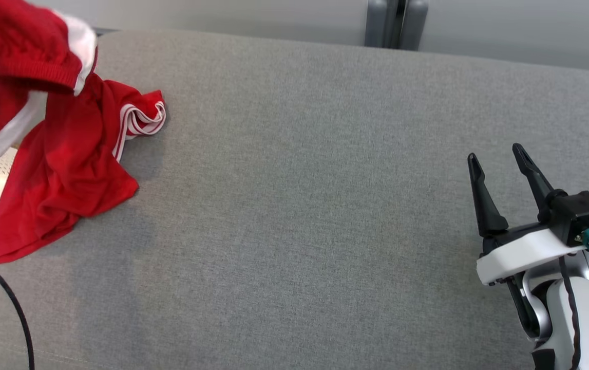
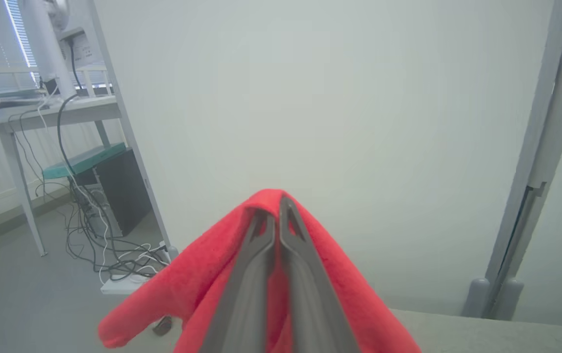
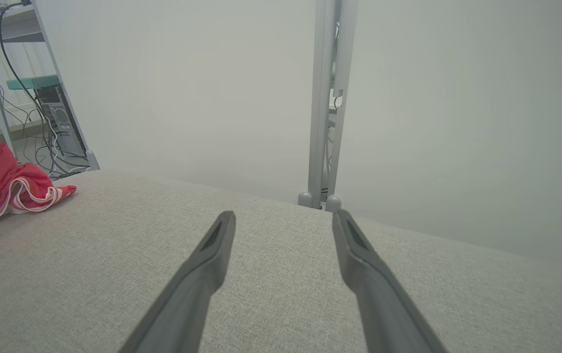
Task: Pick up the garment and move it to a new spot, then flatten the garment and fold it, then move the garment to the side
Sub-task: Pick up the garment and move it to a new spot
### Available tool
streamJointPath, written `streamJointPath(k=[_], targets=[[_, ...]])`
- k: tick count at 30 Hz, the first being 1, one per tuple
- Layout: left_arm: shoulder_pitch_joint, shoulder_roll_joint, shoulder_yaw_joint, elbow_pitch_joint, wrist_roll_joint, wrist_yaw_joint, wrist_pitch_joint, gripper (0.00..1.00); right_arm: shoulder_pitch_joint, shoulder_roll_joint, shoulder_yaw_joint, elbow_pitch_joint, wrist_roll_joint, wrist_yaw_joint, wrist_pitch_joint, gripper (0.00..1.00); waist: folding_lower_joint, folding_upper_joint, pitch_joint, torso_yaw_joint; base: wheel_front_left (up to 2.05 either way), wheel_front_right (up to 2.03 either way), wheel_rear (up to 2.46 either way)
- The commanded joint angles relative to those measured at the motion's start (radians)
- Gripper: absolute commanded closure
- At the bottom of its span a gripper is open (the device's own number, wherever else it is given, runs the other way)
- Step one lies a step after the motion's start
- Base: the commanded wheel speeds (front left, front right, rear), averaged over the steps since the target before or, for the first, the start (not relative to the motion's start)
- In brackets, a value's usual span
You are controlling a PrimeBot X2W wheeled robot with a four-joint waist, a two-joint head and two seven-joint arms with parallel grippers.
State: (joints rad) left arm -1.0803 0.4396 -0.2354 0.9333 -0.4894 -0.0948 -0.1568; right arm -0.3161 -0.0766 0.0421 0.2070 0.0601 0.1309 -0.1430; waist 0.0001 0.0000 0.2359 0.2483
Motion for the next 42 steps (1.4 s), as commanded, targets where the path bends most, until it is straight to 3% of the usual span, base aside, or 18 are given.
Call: streamJointPath(k=[1,7,12,19,24,32,42], targets=[[-0.003,-0.005,-0.010,-0.044,0.012,0.007,-0.022,1.00,0.019,-0.001,-0.007,-0.001,0.004,0.000,-0.010,0.00,-0.0001,0.0000,-0.036,-0.002,0.00,0.00,0.00],[0.078,-0.026,-0.059,-0.229,0.043,0.022,-0.013,1.00,0.052,0.007,-0.026,-0.010,0.010,0.000,-0.011,0.00,-0.0001,0.0000,-0.079,-0.019,0.00,0.00,0.00],[0.223,-0.038,-0.104,-0.478,0.039,0.055,0.084,1.00,0.073,0.015,-0.044,-0.033,0.011,0.000,-0.004,0.00,-0.0001,0.0000,-0.092,-0.061,0.00,0.00,0.00],[0.447,-0.062,-0.180,-0.811,0.024,0.114,0.228,1.00,0.074,0.022,-0.056,-0.073,0.009,0.000,-0.001,0.00,-0.0001,0.0000,-0.057,-0.160,0.00,0.00,0.00],[0.540,-0.101,-0.258,-0.942,0.015,0.123,0.285,1.00,0.061,0.023,-0.066,-0.090,0.015,0.000,-0.012,0.00,-0.0001,0.0000,-0.023,-0.255,0.00,0.00,0.00],[0.521,-0.179,-0.383,-0.951,0.034,0.089,0.338,1.00,0.064,0.024,-0.074,-0.084,0.054,0.000,-0.037,0.00,-0.0001,0.0000,0.029,-0.407,0.00,0.00,0.00],[0.485,-0.271,-0.431,-0.681,-0.005,0.050,0.308,1.00,0.063,0.024,-0.063,-0.045,0.087,0.000,-0.065,0.00,-0.0001,0.0000,0.064,-0.471,0.00,0.00,0.00]])
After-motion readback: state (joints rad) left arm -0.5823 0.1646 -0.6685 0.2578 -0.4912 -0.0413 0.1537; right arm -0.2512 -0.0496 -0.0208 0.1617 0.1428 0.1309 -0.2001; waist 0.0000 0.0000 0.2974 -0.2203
